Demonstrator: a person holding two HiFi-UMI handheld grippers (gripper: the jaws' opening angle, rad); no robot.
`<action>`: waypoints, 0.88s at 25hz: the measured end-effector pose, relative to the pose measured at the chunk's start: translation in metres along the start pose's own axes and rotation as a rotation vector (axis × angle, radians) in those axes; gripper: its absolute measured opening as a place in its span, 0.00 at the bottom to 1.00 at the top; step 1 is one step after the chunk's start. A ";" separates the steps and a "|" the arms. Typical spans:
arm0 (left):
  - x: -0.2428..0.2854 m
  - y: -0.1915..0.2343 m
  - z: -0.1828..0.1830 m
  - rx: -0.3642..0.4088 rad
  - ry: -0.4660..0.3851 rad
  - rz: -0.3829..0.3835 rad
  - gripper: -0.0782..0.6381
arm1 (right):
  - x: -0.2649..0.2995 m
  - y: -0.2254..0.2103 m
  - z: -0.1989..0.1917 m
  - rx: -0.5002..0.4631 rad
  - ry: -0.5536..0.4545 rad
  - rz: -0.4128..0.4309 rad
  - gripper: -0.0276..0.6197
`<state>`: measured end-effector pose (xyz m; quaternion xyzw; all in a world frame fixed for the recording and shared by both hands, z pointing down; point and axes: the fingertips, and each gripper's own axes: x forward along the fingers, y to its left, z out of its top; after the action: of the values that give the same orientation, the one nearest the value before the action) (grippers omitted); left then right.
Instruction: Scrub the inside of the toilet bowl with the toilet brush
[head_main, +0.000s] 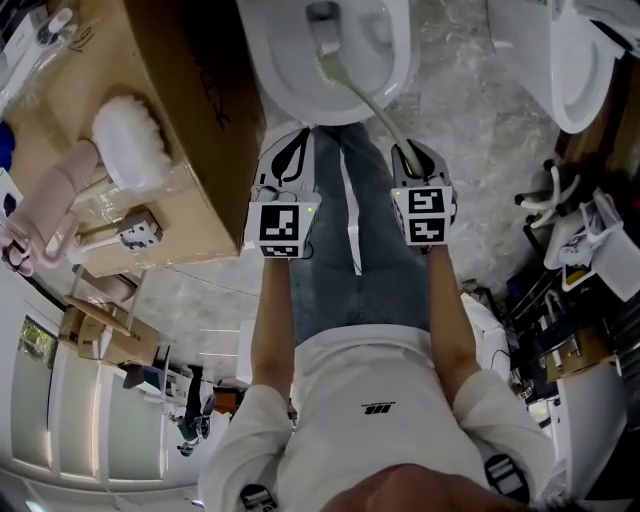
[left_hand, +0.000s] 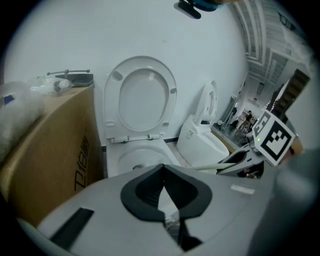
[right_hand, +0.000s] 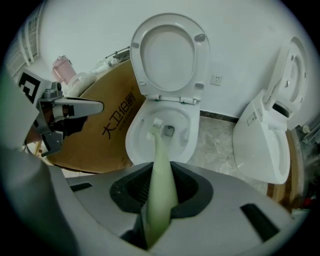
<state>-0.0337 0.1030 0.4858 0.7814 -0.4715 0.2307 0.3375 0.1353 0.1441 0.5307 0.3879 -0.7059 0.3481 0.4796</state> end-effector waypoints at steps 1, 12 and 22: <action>0.001 0.001 -0.002 -0.003 0.003 -0.002 0.12 | 0.004 0.001 -0.001 -0.004 0.015 0.001 0.15; 0.017 0.011 -0.022 -0.007 0.046 -0.037 0.12 | 0.039 0.003 -0.020 -0.059 0.147 -0.039 0.15; 0.026 0.015 -0.030 -0.015 0.068 -0.058 0.12 | 0.066 -0.002 -0.028 -0.128 0.234 -0.048 0.15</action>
<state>-0.0372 0.1050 0.5279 0.7840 -0.4385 0.2435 0.3658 0.1327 0.1532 0.6014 0.3299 -0.6564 0.3336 0.5908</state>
